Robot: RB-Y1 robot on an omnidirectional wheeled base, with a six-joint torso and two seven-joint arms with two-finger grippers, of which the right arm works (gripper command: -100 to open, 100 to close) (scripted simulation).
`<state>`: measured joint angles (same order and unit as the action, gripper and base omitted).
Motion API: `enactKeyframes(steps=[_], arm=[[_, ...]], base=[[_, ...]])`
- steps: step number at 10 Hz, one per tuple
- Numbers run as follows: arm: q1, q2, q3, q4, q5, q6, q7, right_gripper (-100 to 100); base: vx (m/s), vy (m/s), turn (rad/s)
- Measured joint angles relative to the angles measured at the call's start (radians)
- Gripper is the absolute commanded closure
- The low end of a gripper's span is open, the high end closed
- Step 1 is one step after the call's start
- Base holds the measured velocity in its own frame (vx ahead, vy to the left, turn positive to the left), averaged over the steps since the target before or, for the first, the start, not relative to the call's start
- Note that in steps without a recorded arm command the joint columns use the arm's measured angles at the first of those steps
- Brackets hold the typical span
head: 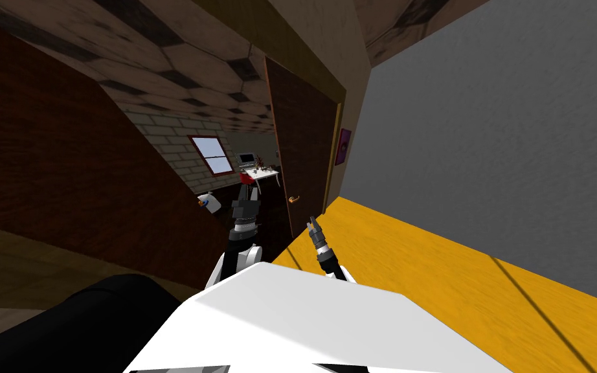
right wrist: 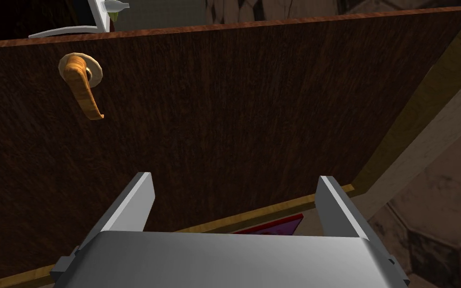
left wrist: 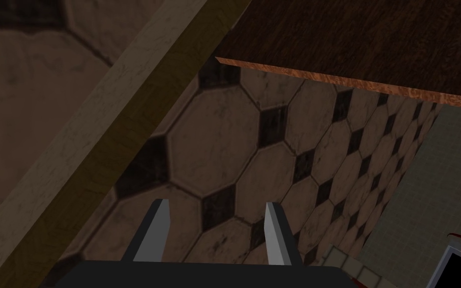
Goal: Push the door open
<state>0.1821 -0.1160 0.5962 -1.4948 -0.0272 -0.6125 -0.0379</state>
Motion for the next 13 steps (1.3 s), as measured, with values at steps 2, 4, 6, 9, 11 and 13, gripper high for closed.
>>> enactKeyframes(steps=[2, 4, 6, 9, 11, 13], arm=[[-0.020, -0.008, 0.033, 0.051, -0.001, -0.010, -0.008, -100], [-0.035, -0.004, 0.059, 0.096, 0.001, -0.021, -0.007, -100], [-0.049, -0.012, 0.091, 0.141, 0.001, -0.033, -0.012, -100], [-0.077, -0.014, 0.134, 0.214, 0.001, -0.051, -0.018, -100], [-0.088, -0.015, 0.156, 0.238, 0.002, -0.049, -0.019, -100], [-0.099, -0.021, 0.175, 0.266, 0.002, -0.055, -0.024, -100]], base=[[0.141, -0.034, -0.021], [0.121, -0.027, -0.021], [0.130, -0.019, -0.019], [0.137, -0.015, -0.020], [0.096, -0.002, -0.017], [0.101, 0.002, -0.011]])
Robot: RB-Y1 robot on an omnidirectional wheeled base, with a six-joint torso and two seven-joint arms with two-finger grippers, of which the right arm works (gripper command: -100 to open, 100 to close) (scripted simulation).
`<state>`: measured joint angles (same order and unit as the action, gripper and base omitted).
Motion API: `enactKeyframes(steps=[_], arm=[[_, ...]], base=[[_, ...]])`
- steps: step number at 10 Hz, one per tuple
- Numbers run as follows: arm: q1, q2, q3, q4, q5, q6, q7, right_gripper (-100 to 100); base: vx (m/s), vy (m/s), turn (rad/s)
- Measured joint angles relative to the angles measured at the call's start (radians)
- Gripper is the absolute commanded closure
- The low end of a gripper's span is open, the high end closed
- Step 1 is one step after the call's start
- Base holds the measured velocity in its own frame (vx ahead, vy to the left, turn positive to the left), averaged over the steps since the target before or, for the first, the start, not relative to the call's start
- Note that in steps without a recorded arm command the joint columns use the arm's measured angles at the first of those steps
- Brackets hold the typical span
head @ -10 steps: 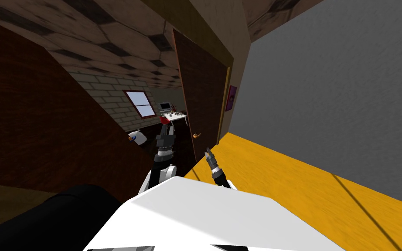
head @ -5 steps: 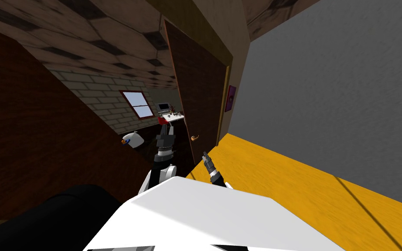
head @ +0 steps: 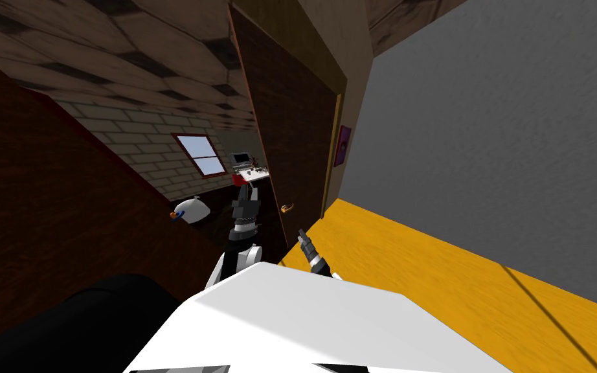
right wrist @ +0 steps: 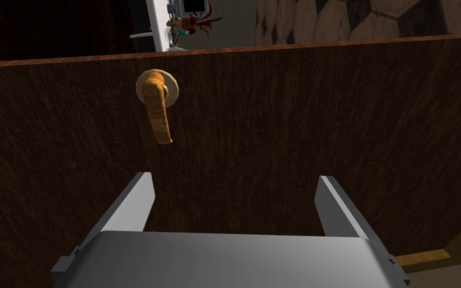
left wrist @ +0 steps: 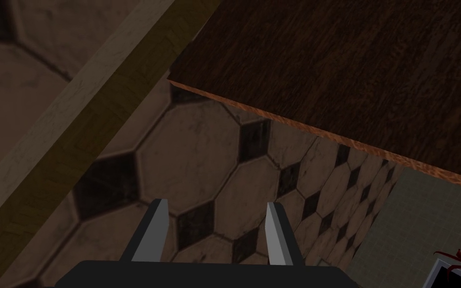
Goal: Push the door open
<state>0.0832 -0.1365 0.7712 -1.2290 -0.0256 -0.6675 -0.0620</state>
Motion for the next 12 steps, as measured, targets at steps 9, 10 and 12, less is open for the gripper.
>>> enactKeyframes(steps=[9, 10, 12], arm=[[-0.070, 0.005, 0.110, 0.198, 0.002, -0.051, -0.011, -100], [-0.073, -0.001, 0.125, 0.210, 0.003, -0.053, -0.012, -100], [-0.089, 0.005, 0.145, 0.249, 0.003, -0.061, -0.014, -100]], base=[[0.145, -0.008, -0.019], [0.159, 0.007, -0.016], [0.183, -0.021, -0.016]])
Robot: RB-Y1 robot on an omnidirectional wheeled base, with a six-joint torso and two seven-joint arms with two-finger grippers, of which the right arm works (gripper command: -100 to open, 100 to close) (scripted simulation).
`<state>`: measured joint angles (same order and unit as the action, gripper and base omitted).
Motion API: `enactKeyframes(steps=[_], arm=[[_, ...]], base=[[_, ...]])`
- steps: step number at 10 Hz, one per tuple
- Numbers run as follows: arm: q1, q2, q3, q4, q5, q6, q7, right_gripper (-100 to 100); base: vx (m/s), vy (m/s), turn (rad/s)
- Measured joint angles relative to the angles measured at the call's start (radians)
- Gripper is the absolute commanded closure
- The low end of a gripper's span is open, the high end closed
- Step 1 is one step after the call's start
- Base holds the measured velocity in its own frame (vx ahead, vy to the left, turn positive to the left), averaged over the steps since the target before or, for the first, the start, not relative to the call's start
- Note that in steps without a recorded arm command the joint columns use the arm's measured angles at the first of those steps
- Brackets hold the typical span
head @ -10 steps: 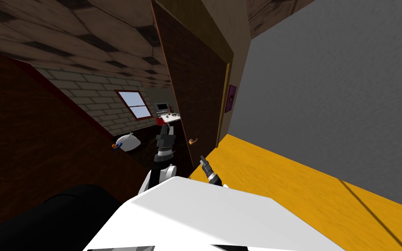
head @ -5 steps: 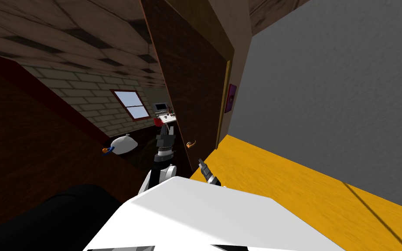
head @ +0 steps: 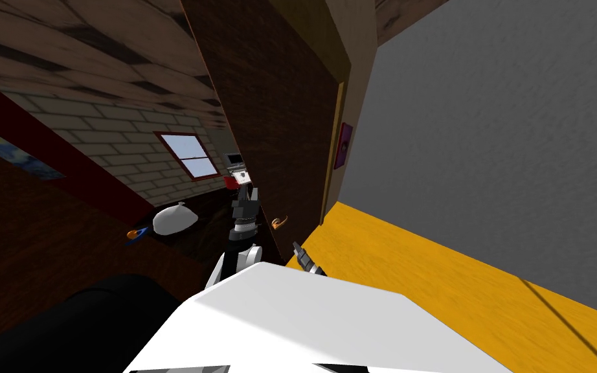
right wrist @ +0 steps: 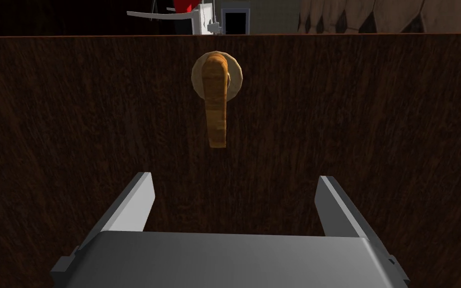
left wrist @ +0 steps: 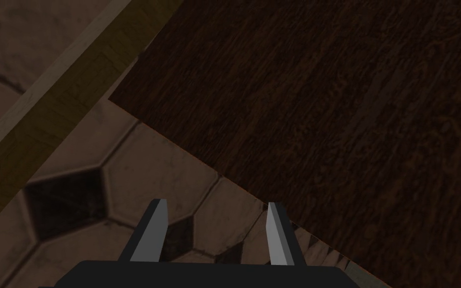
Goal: Push the door open
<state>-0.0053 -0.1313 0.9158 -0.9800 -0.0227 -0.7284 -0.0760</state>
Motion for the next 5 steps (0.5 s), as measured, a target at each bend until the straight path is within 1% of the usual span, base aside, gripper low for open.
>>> enactKeyframes(steps=[1, 2, 3, 5], arm=[[-0.008, 0.003, 0.011, 0.022, 0.000, -0.005, -0.001, -100], [-0.019, 0.007, 0.022, 0.051, 0.000, -0.013, -0.002, -100], [-0.020, 0.008, 0.023, 0.055, 0.000, -0.015, -0.002, -100], [-0.020, 0.011, 0.019, 0.061, 0.000, -0.017, -0.001, -100]], base=[[0.198, -0.002, -0.012], [0.092, 0.001, -0.001], [0.075, 0.079, 0.031], [0.082, 0.145, 0.026]])
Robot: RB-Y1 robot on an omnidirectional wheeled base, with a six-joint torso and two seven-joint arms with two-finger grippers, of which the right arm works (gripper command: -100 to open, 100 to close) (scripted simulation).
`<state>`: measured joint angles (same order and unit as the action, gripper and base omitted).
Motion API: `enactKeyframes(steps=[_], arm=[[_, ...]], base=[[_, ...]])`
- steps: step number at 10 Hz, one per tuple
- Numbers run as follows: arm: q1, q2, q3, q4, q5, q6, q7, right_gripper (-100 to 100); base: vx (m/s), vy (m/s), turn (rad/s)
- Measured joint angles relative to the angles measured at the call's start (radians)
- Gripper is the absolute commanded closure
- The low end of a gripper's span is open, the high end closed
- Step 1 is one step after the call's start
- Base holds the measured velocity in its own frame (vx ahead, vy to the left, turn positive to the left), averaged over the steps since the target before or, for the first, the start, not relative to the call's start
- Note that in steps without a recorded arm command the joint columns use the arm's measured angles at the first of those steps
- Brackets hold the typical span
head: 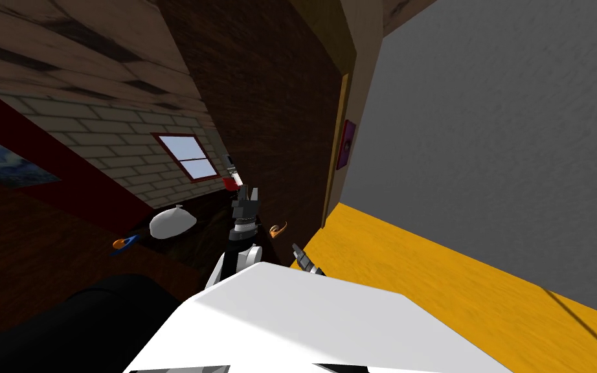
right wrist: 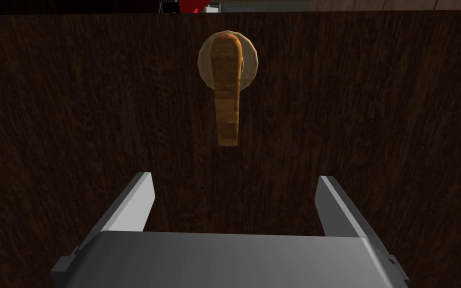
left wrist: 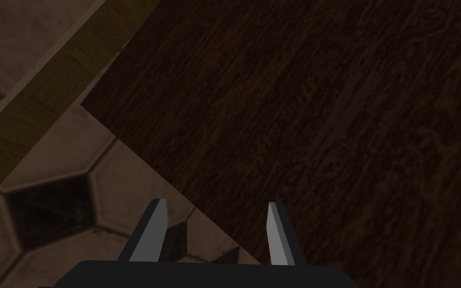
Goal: Push the door open
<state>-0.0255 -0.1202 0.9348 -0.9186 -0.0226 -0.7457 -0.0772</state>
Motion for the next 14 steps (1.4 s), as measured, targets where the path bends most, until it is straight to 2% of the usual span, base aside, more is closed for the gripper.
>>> enactKeyframes(steps=[9, 10, 14], arm=[[-0.002, 0.023, -0.025, 0.041, 0.000, -0.016, 0.008, -100], [-0.003, 0.024, -0.025, 0.042, 0.000, -0.016, 0.008, 100], [-0.002, 0.023, -0.025, 0.041, 0.000, -0.016, 0.008, 100]], base=[[0.119, 0.142, 0.023], [-0.002, -0.009, -0.001], [-0.013, -0.020, 0.001]])
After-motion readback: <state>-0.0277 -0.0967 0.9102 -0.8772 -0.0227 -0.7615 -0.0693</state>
